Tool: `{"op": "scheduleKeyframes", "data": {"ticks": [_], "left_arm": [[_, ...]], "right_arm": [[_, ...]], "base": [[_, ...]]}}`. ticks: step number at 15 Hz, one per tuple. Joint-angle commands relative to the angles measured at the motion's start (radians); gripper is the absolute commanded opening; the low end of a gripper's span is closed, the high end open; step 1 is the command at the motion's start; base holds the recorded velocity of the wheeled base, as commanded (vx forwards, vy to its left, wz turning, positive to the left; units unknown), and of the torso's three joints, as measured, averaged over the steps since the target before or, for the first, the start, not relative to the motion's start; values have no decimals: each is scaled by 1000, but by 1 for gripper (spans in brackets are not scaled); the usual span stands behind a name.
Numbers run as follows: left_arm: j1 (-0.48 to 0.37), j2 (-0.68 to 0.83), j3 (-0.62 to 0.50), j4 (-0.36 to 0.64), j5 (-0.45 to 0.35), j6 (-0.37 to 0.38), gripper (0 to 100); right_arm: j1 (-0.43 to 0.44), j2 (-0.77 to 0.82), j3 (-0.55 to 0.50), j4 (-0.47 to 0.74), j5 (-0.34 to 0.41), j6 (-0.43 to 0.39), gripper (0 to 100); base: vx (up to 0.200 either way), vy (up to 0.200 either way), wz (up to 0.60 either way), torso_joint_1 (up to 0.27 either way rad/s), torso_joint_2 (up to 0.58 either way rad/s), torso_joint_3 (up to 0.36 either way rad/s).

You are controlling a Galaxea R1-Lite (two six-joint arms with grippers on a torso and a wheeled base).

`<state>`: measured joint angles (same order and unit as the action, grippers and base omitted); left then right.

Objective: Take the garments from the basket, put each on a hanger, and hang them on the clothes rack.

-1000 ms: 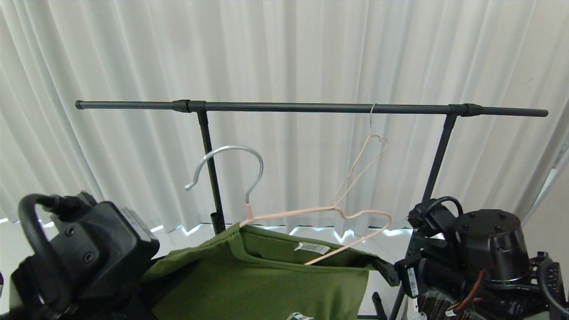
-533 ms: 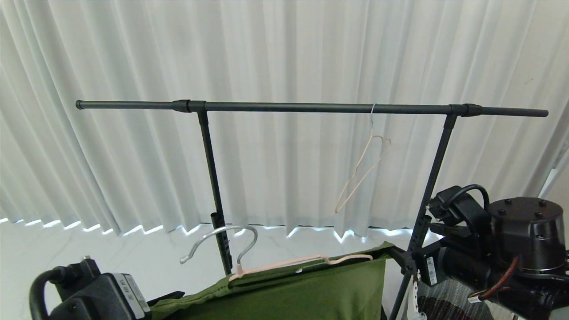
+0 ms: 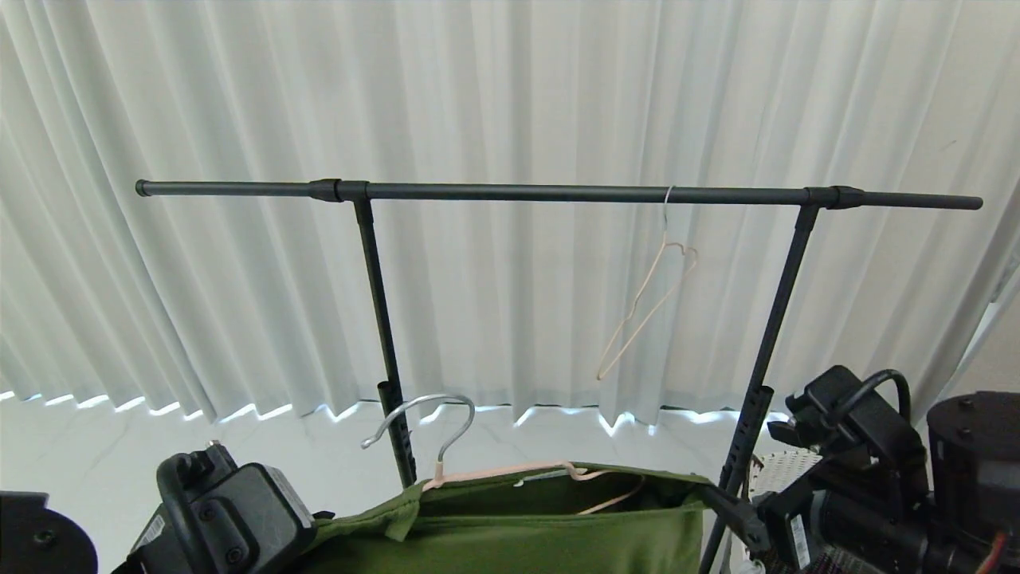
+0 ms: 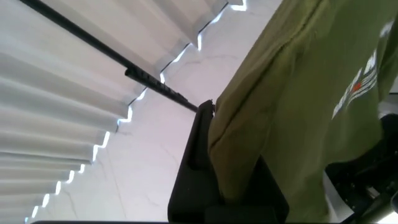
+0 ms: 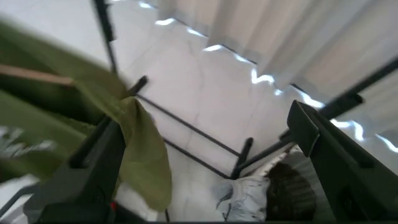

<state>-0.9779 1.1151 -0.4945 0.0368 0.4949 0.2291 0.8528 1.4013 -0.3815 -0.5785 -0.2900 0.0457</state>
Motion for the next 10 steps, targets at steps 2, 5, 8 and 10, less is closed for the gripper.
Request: {"op": "scheduleKeyframes", "data": {"ticks": [2, 5, 8, 10], "left_arm": [[-1, 2, -9, -3, -6, -5, 0], [-68, -14, -9, -5, -45, -4, 0], [-143, -40, -9, -3, -125, 6, 0], [-160, -38, -7, -3, -141, 13, 0]], "right_arm": [[123, -65, 23, -6, 65, 2, 100], [178, -74, 3, -6, 181, -79, 100], [227, -70, -16, -3, 377, -190, 100], [270, -19, -48, 23, 420, -245, 100]], "base": [[0, 0, 0, 0, 0, 0], [0, 0, 0, 0, 0, 0], [0, 0, 0, 0, 0, 0], [0, 0, 0, 0, 0, 0]]}}
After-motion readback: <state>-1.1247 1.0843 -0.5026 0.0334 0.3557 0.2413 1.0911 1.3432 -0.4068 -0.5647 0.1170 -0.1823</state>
